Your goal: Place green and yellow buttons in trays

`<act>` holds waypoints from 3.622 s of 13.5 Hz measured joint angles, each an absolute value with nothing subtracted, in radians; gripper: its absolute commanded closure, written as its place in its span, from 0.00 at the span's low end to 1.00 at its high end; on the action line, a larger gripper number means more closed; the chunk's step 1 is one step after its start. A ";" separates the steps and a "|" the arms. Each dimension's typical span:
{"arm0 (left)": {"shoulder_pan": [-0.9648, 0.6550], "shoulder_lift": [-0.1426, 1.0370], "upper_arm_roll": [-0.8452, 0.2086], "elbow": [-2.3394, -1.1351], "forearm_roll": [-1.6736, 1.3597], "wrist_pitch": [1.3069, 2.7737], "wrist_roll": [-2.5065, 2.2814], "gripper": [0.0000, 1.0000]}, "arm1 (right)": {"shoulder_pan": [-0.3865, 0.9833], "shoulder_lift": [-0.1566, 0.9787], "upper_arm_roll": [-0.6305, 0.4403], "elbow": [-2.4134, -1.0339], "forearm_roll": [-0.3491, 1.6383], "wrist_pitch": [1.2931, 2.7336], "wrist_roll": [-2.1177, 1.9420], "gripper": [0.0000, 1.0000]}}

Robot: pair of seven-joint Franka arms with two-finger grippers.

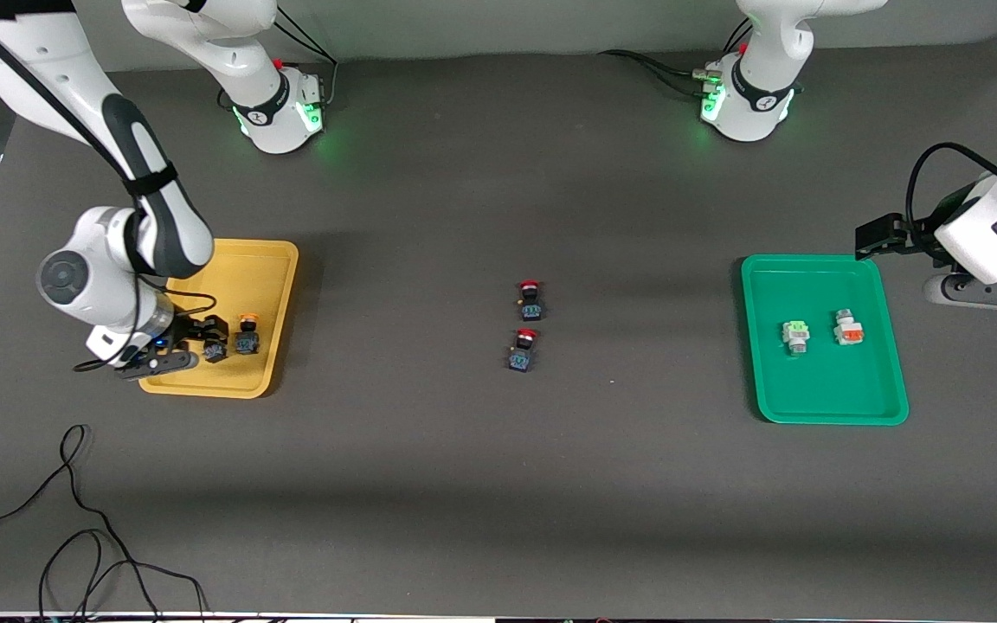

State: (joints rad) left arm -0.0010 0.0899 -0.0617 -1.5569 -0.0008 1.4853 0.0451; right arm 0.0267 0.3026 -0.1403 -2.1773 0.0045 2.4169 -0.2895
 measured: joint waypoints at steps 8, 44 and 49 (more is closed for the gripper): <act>-0.002 0.079 -0.057 -1.577 -0.004 1.491 0.045 0.00 | 0.021 0.214 -0.142 -1.569 0.020 1.665 -0.283 0.00; -0.003 0.054 -0.055 -1.574 -0.002 1.493 0.047 0.00 | -0.032 -0.005 -0.063 -1.467 0.033 1.333 -0.029 0.00; -0.004 0.054 -0.055 -1.574 -0.002 1.493 0.047 0.00 | -0.032 -0.005 -0.065 -1.467 0.027 1.333 -0.041 0.00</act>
State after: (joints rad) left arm -0.0036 0.0541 -0.0549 -1.5738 -0.0018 1.4932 0.0469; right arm -0.0321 -0.0046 -0.0652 -1.4673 0.0268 1.3332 -0.0407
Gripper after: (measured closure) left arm 0.000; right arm 0.000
